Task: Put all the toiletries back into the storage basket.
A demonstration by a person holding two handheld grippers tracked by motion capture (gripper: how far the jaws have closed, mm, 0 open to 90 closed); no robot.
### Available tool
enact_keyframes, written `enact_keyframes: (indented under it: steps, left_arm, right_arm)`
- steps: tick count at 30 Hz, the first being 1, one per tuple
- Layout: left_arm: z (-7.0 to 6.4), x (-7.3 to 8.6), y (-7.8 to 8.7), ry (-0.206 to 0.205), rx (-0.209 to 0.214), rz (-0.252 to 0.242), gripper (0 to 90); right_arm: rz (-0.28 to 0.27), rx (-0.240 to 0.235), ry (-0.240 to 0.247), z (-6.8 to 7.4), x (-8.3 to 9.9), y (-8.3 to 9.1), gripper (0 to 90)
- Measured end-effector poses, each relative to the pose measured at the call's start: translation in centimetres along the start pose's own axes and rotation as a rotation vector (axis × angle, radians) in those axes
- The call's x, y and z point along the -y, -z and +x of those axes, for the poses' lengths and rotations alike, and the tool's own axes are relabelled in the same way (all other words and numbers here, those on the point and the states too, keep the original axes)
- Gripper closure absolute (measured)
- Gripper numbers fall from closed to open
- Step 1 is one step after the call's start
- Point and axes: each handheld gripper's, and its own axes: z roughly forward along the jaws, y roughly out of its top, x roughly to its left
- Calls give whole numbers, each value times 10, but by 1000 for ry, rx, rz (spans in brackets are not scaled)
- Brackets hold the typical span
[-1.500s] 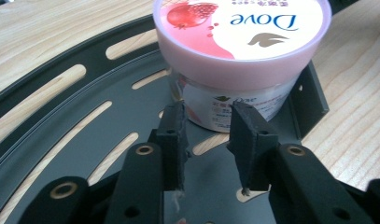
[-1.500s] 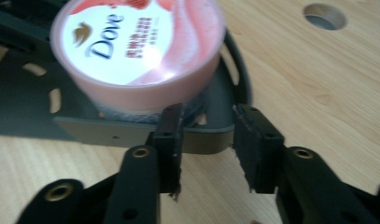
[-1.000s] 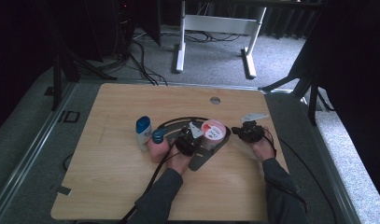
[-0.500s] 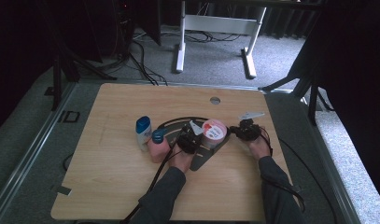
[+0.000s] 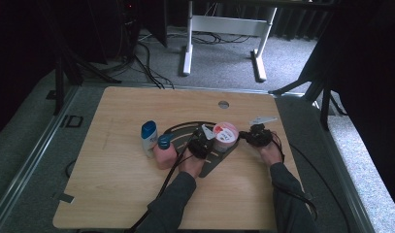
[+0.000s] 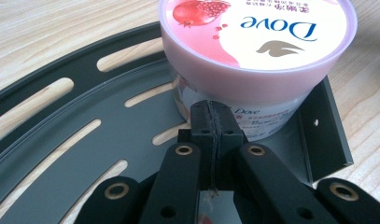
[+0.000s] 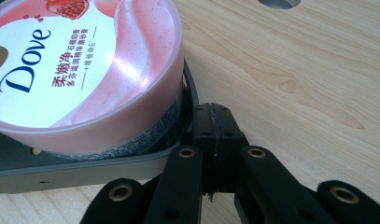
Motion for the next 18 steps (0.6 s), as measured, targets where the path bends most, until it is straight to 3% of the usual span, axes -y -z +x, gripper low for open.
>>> enact_keyframes:
  steps: [4, 11, 18]
  left_arm:
    - [-1, 4, 4, -16, 16, 0, 787]
    - [-5, 13, 15, -63, 60, 8, 721]
    - [-6, 18, 26, -95, 105, 5, 682]
  right_arm:
    - [0, 2, -3, 0, 1, 0, 889]
    - [32, 1, -21, -2, 13, 4, 818]
    - [47, 2, -2, 6, 27, 11, 776]
